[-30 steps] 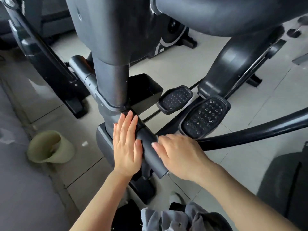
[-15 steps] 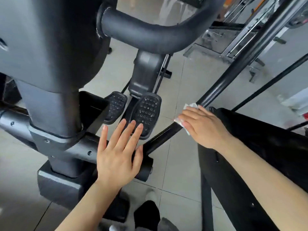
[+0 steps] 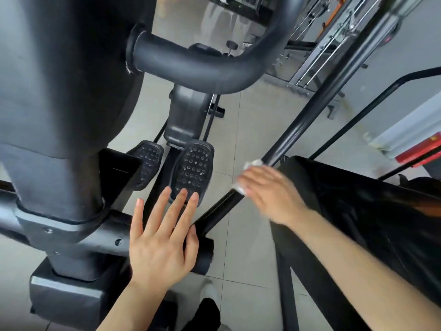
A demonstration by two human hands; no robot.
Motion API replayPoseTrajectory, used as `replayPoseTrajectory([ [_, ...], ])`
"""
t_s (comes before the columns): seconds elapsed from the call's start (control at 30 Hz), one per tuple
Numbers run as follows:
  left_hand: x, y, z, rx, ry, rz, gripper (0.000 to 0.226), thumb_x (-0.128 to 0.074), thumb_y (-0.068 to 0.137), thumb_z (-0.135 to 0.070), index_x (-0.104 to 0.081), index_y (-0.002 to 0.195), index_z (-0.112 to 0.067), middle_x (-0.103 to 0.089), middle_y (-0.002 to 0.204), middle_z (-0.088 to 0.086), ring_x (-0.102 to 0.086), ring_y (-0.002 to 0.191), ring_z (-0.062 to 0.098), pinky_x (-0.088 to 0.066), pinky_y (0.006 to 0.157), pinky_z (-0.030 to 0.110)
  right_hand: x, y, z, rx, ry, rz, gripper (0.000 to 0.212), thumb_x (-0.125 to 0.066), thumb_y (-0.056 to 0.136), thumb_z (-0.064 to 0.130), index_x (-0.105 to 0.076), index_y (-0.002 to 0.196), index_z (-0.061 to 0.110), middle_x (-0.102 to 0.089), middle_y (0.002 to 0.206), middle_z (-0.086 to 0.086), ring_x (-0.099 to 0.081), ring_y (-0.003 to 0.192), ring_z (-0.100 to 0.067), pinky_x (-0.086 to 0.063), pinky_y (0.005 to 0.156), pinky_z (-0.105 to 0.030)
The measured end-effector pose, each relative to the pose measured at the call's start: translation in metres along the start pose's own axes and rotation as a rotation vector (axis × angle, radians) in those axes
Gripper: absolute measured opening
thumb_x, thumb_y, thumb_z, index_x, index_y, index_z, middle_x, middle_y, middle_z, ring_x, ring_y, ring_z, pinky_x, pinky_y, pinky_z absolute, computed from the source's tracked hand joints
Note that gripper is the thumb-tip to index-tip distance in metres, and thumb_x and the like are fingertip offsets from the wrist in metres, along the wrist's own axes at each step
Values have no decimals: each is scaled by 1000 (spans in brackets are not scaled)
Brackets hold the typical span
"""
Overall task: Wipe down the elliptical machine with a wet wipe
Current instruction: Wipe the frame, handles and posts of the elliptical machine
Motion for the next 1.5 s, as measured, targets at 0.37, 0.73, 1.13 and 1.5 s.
replayPoseTrajectory([
  [0.37, 30, 53, -25, -167, -271, -27, 35, -57, 84, -5, -70, 116, -5, -51, 139, 10, -56, 111, 22, -44, 91, 29, 77, 31, -115, -173, -920, -151, 22, -53, 97, 15, -65, 110, 1, -64, 111, -14, -54, 122, -33, -20, 117, -47],
  [0.73, 54, 192, -25, -396, 144, -186, 63, -56, 85, -13, -41, 146, -6, -50, 145, 11, -43, 129, 25, -19, 112, 38, 192, 46, -157, -160, -1263, -167, 55, -15, 103, 32, -61, 122, 9, -61, 126, -8, -44, 133, -29, -7, 119, -47],
  [1.13, 60, 194, -26, -434, 135, -168, 61, -56, 85, -22, -46, 144, -11, -51, 144, 12, -47, 124, 28, -34, 103, 46, 150, 16, -152, -4, -1021, -265, 47, -42, 101, 29, -43, 144, 10, -46, 147, -8, -37, 139, -24, -5, 121, -42],
  [1.5, 36, 195, -101, -417, -311, -257, 40, -51, 91, -17, -53, 131, -16, -57, 137, 0, -49, 131, 13, -32, 113, 26, 103, 41, -151, -328, 250, -1009, 57, -30, 105, 21, -4, 154, 16, 2, 162, 2, -7, 149, -15, -13, 120, -24],
])
Point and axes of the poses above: each hand's wrist, its own y-axis towards the middle knuckle, its own x-axis out of the back of the hand, z = x × y, the point moved 3 cm from there along y, towards the middle knuckle
